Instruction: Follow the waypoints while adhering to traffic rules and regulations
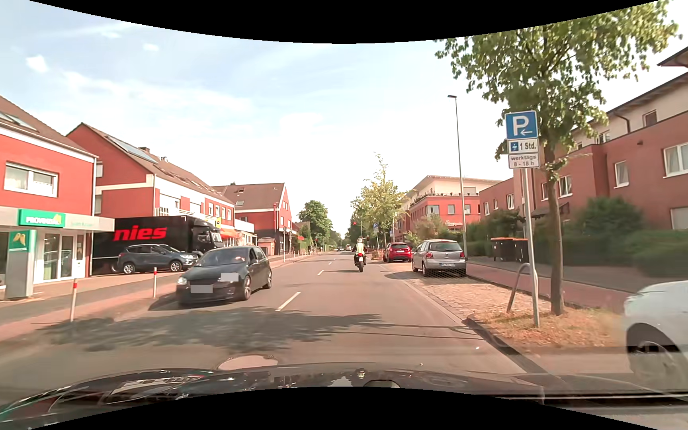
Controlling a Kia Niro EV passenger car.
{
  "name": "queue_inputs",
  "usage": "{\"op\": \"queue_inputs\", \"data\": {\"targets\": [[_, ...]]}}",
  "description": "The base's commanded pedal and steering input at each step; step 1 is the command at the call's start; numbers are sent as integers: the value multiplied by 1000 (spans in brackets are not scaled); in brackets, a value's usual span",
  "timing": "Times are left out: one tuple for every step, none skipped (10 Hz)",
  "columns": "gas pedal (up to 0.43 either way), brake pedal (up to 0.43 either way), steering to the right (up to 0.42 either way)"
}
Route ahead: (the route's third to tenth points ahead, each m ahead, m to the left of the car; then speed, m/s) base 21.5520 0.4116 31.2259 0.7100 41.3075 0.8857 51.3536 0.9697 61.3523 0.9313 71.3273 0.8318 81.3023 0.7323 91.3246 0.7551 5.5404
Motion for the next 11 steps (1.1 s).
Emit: {"op": "queue_inputs", "data": {"targets": [[169, 0, 16], [169, 0, 15], [169, 0, 12], [169, 0, 9], [169, 0, 8], [169, 0, 8], [169, 0, 6], [169, 0, -1], [169, 0, -7], [157, 0, -9], [150, 0, -8]]}}
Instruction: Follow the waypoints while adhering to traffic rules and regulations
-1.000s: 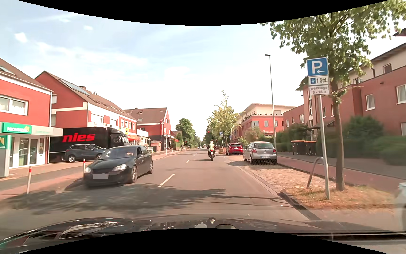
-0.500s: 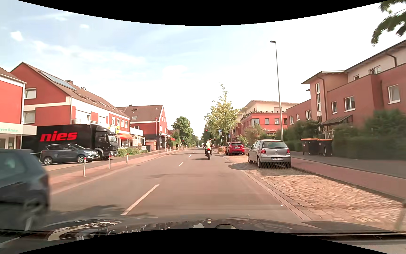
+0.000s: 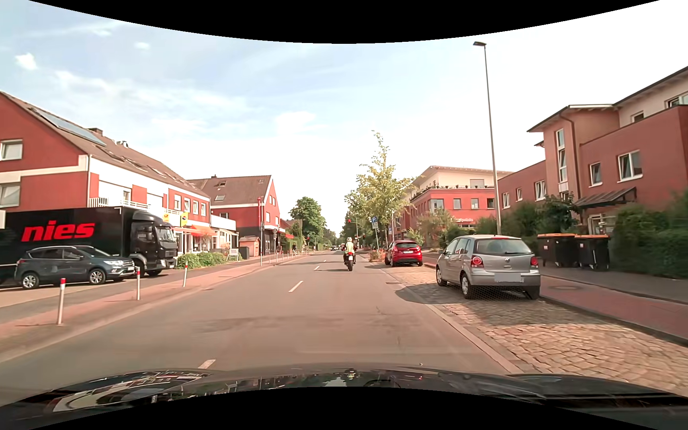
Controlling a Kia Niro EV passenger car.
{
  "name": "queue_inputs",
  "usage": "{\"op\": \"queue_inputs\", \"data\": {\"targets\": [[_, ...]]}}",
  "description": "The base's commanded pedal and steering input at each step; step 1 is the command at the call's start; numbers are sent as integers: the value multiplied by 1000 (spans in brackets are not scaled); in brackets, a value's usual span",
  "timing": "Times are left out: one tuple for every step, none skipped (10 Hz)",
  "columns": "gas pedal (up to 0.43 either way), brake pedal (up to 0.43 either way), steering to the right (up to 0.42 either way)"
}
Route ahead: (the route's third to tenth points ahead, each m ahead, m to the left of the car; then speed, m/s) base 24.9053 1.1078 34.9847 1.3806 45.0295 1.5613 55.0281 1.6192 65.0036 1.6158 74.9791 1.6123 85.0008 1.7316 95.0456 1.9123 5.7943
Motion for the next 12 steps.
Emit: {"op": "queue_inputs", "data": {"targets": [[150, 0, -7], [138, 0, -7], [138, 0, -7], [138, 0, -8], [138, 0, -7], [138, 0, -8], [138, 0, -8], [138, 0, -7], [138, 0, -8], [138, 0, -7], [138, 0, -7], [138, 0, -7]]}}
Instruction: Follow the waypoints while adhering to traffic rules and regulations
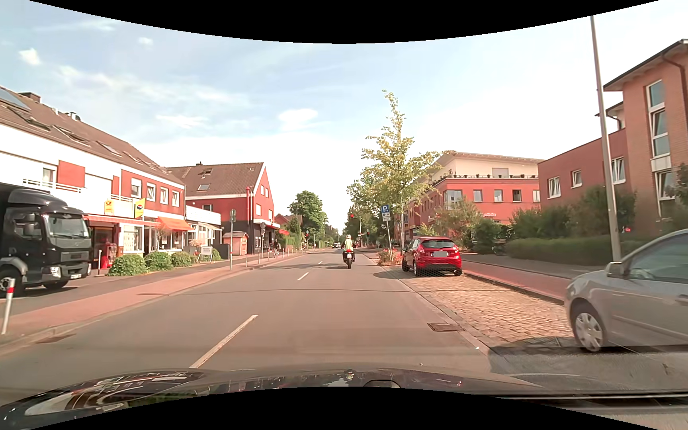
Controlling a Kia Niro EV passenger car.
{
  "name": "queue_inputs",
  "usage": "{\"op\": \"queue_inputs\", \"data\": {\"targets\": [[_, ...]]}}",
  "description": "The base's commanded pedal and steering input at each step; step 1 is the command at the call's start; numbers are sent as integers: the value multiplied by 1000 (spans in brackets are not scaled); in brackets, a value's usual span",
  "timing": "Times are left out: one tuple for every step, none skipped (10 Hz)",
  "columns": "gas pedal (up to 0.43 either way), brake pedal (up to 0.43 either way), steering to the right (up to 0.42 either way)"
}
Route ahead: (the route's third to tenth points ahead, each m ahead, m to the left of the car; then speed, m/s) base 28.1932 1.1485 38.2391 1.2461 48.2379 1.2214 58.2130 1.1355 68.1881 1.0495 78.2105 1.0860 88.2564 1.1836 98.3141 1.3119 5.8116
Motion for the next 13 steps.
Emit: {"op": "queue_inputs", "data": {"targets": [[138, 0, -7], [138, 0, -7], [138, 0, -7], [138, 0, -7], [138, 0, -7], [138, 0, -7], [138, 0, -7], [138, 0, -7], [138, 0, -7], [138, 0, -7], [150, 0, -6], [150, 0, -6], [150, 0, -6]]}}
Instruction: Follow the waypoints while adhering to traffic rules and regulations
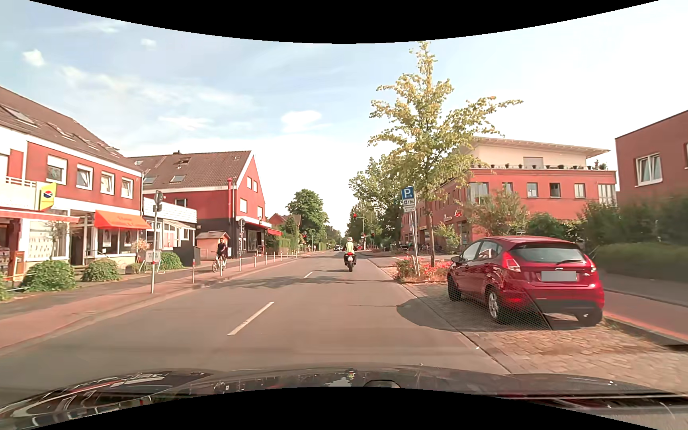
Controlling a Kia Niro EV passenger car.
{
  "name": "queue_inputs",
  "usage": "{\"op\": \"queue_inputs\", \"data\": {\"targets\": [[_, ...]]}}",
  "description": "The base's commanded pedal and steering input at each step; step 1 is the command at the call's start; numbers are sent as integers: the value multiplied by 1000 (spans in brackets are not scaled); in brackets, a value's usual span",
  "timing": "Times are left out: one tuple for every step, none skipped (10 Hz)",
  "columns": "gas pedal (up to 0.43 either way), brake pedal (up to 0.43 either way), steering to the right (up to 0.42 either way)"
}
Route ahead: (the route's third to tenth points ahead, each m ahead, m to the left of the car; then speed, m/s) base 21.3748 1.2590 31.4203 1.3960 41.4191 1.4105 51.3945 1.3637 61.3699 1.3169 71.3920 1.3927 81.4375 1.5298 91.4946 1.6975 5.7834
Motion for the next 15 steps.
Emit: {"op": "queue_inputs", "data": {"targets": [[150, 0, -6], [150, 0, -5], [150, 0, -5], [150, 0, -5], [150, 0, -5], [138, 0, -5], [138, 0, -5], [138, 0, -5], [138, 0, -5], [138, 0, -5], [138, 0, -5], [130, 0, -5], [130, 0, -5], [130, 0, -4], [130, 0, -3]]}}
